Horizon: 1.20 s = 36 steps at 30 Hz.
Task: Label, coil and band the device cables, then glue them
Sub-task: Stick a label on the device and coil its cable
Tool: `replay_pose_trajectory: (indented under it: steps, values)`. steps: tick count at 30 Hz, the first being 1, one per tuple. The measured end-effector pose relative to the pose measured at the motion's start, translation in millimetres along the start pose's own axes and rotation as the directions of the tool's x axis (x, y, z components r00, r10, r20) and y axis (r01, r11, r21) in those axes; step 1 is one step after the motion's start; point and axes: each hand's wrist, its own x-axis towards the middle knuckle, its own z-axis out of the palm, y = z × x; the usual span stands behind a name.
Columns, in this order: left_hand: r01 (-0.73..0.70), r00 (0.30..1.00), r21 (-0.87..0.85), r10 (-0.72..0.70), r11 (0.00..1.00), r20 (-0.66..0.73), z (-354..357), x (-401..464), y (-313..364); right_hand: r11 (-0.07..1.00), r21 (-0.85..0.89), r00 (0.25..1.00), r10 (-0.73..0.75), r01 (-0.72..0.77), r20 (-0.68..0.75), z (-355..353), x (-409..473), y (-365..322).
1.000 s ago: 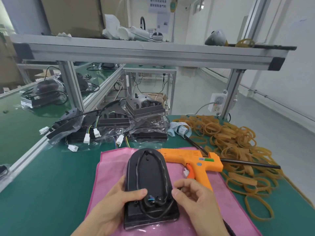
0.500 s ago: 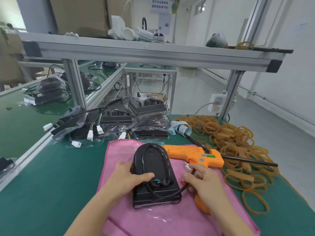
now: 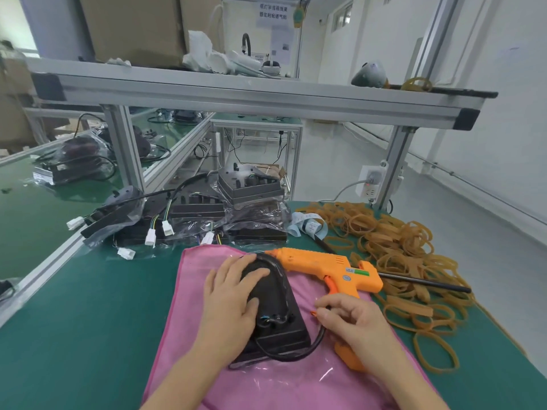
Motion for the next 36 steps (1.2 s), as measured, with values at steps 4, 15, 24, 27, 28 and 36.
replay_pose_trajectory:
  steps: [4,15,24,27,28,36]
  values:
    - [-0.393,0.916,-0.085,0.398,0.915,0.044,-3,4,48,0.992,-0.097,0.994,0.084,-0.077,0.068,-8,12,-8]
    - [-0.656,0.716,0.248,0.483,0.713,0.504,35,-6,57,0.595,-0.708,0.922,0.307,-0.380,-0.236,-36,30,5]
    - [-0.497,0.814,-0.111,0.507,0.861,0.283,31,-6,54,0.693,-0.642,0.904,0.032,-0.328,-0.427,-45,36,8]
    - [-0.112,0.924,-0.506,0.277,0.855,0.263,23,-4,57,0.694,-0.585,0.858,0.093,-0.420,-0.505,-60,42,15]
    - [-0.031,0.936,-0.577,0.226,0.816,0.269,20,-3,58,0.699,-0.562,0.842,0.109,-0.443,-0.528,-64,43,17]
    - [0.307,0.927,-0.874,-0.325,0.378,0.185,18,18,69,0.354,-0.849,0.915,0.050,-0.391,-0.401,-46,30,-1]
